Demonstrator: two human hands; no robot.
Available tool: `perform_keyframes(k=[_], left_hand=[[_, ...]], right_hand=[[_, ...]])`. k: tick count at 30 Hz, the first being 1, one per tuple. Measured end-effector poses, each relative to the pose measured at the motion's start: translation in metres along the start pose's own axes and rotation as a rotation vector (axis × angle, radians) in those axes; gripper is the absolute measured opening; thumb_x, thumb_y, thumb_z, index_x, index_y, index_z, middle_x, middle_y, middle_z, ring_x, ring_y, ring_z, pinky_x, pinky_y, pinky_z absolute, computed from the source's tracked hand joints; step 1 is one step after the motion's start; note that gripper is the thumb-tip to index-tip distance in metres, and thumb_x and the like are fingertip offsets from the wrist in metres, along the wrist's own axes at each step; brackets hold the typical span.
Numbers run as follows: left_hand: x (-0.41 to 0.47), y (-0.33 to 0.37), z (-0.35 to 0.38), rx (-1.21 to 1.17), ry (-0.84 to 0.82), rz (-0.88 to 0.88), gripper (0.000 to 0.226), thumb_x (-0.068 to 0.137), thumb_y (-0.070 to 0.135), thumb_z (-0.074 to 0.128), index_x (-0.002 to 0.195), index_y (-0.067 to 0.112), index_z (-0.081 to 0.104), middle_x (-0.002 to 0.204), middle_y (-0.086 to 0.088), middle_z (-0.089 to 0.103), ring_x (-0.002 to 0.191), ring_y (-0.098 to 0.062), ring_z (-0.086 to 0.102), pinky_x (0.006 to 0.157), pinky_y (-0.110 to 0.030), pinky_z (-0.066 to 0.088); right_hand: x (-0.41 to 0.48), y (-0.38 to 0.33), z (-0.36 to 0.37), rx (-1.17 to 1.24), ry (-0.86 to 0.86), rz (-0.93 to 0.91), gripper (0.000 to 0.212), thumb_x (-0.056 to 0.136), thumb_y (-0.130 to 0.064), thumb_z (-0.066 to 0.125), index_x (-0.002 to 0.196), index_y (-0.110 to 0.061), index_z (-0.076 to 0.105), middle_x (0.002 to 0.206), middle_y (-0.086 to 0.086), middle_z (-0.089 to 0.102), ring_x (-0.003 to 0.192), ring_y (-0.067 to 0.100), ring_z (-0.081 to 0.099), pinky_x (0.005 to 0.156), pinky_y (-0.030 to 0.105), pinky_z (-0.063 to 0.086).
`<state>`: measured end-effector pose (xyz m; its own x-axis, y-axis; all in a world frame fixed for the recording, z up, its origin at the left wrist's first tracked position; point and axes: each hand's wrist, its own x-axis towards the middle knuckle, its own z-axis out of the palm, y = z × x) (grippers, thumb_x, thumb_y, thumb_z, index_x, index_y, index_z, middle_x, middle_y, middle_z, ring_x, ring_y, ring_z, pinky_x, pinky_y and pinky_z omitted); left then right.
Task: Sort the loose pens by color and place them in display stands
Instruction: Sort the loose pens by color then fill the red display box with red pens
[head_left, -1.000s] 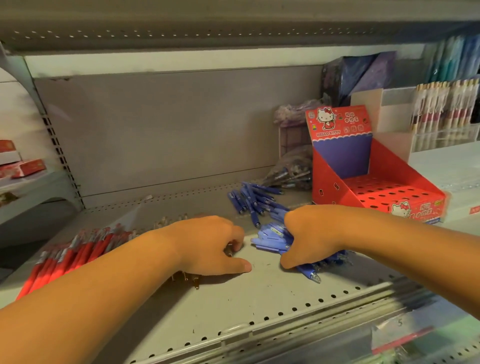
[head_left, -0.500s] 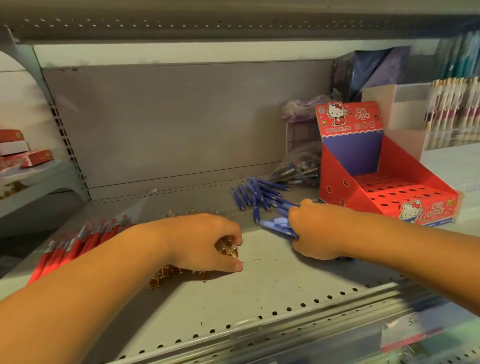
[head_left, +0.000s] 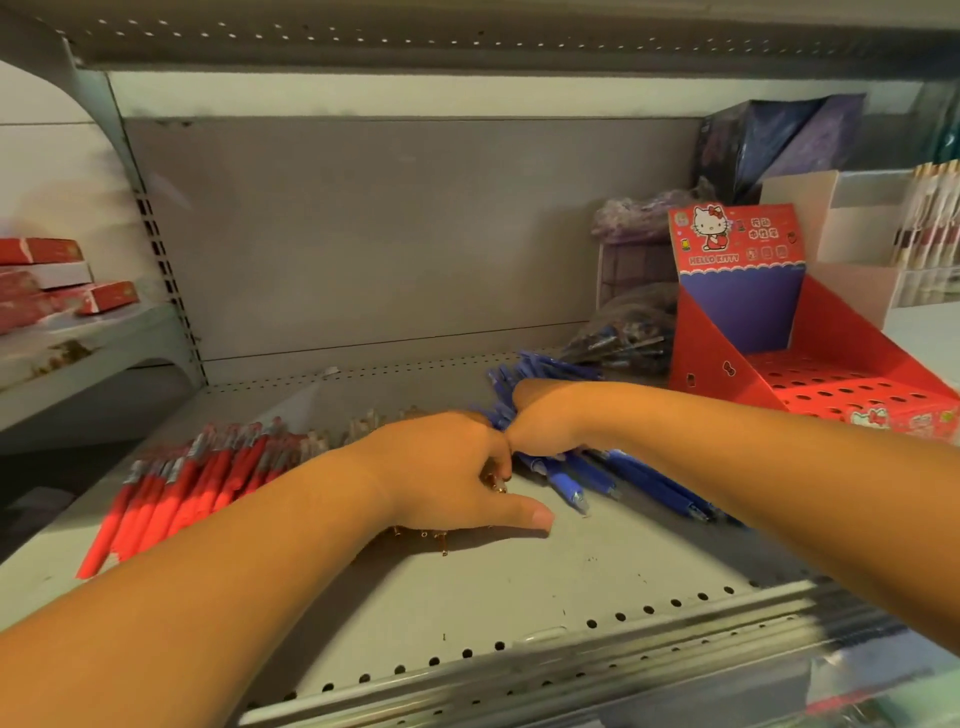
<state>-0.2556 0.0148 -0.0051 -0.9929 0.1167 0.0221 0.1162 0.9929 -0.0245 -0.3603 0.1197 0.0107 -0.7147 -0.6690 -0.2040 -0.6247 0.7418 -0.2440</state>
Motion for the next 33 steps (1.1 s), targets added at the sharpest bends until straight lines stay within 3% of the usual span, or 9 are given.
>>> perform_keyframes(k=[3,5,11,16,18,20,23,27,33], left_hand=[[0.002,0.003,0.005,-0.009,0.113,-0.032,0.063,0.067,0.091,0.045,0.097,0.035,0.045,0.083,0.019,0.053,0.07,-0.002,0.052,0.053,-0.019,0.037],[0.001,0.006,0.006,-0.035,0.167,-0.04,0.065,0.065,0.091,0.046,0.098,0.037,0.034,0.076,0.023,0.046,0.064,0.001,0.048,0.049,-0.016,0.028],[0.004,0.011,0.012,0.037,0.162,0.005,0.073,0.07,0.09,0.042,0.121,0.037,0.042,0.103,0.011,0.06,0.083,-0.011,0.057,0.068,-0.025,0.046],[0.003,0.014,0.015,0.104,0.163,0.024,0.073,0.075,0.088,0.035,0.132,0.042,0.04,0.105,0.008,0.053,0.087,-0.014,0.055,0.073,-0.028,0.042],[0.003,0.016,0.017,0.126,0.159,0.037,0.079,0.073,0.09,0.034,0.135,0.041,0.04,0.112,0.008,0.05,0.092,-0.015,0.054,0.076,-0.029,0.041],[0.003,0.017,0.016,0.128,0.164,0.049,0.078,0.073,0.09,0.035,0.132,0.039,0.046,0.114,0.009,0.052,0.094,-0.013,0.054,0.079,-0.029,0.045],[0.006,0.018,0.013,0.125,0.192,0.044,0.066,0.077,0.085,0.04,0.116,0.034,0.058,0.099,0.01,0.056,0.084,-0.011,0.055,0.073,-0.029,0.048],[0.01,0.024,0.014,0.171,0.279,0.017,0.053,0.082,0.077,0.046,0.102,0.032,0.064,0.089,0.009,0.058,0.077,-0.011,0.054,0.065,-0.026,0.045],[0.013,0.026,0.015,0.134,0.245,-0.02,0.066,0.076,0.083,0.046,0.098,0.024,0.065,0.081,0.005,0.063,0.074,-0.013,0.057,0.065,-0.028,0.044]], right_hand=[[0.005,0.006,-0.001,0.227,0.014,0.043,0.019,0.097,-0.019,0.051,0.089,-0.004,0.06,0.085,0.011,0.07,0.063,0.018,0.067,0.053,0.026,0.055],[0.002,0.011,-0.004,0.353,0.004,0.044,0.015,0.095,-0.01,0.052,0.09,-0.002,0.064,0.089,0.018,0.072,0.07,0.024,0.073,0.059,0.03,0.061],[-0.008,0.026,-0.007,0.242,-0.034,-0.045,0.012,0.092,-0.003,0.058,0.097,0.001,0.068,0.089,0.015,0.074,0.079,0.024,0.074,0.081,0.038,0.06],[-0.017,0.041,-0.014,0.258,0.047,-0.146,0.018,0.094,-0.009,0.052,0.094,-0.006,0.07,0.084,0.008,0.074,0.075,0.022,0.068,0.06,0.024,0.057],[-0.024,0.054,-0.023,0.188,0.123,-0.145,0.021,0.093,-0.021,0.058,0.095,-0.006,0.071,0.088,0.012,0.074,0.071,0.022,0.065,0.059,0.03,0.056],[-0.033,0.07,-0.03,0.001,0.162,-0.081,0.04,0.088,-0.041,0.063,0.093,-0.002,0.069,0.089,0.017,0.07,0.065,0.02,0.056,0.065,0.041,0.056],[-0.045,0.086,-0.028,-0.174,0.034,0.056,0.055,0.078,-0.064,0.066,0.075,-0.01,0.059,0.068,0.004,0.059,0.056,0.02,0.056,0.051,0.031,0.05],[-0.049,0.088,-0.019,-0.213,0.01,0.051,0.047,0.074,-0.053,0.075,0.064,-0.015,0.048,0.057,0.0,0.052,0.05,0.022,0.058,0.049,0.028,0.05],[-0.047,0.076,-0.011,-0.34,0.036,-0.025,0.038,0.078,-0.044,0.066,0.06,-0.015,0.049,0.054,0.001,0.047,0.05,0.021,0.048,0.046,0.028,0.04]])
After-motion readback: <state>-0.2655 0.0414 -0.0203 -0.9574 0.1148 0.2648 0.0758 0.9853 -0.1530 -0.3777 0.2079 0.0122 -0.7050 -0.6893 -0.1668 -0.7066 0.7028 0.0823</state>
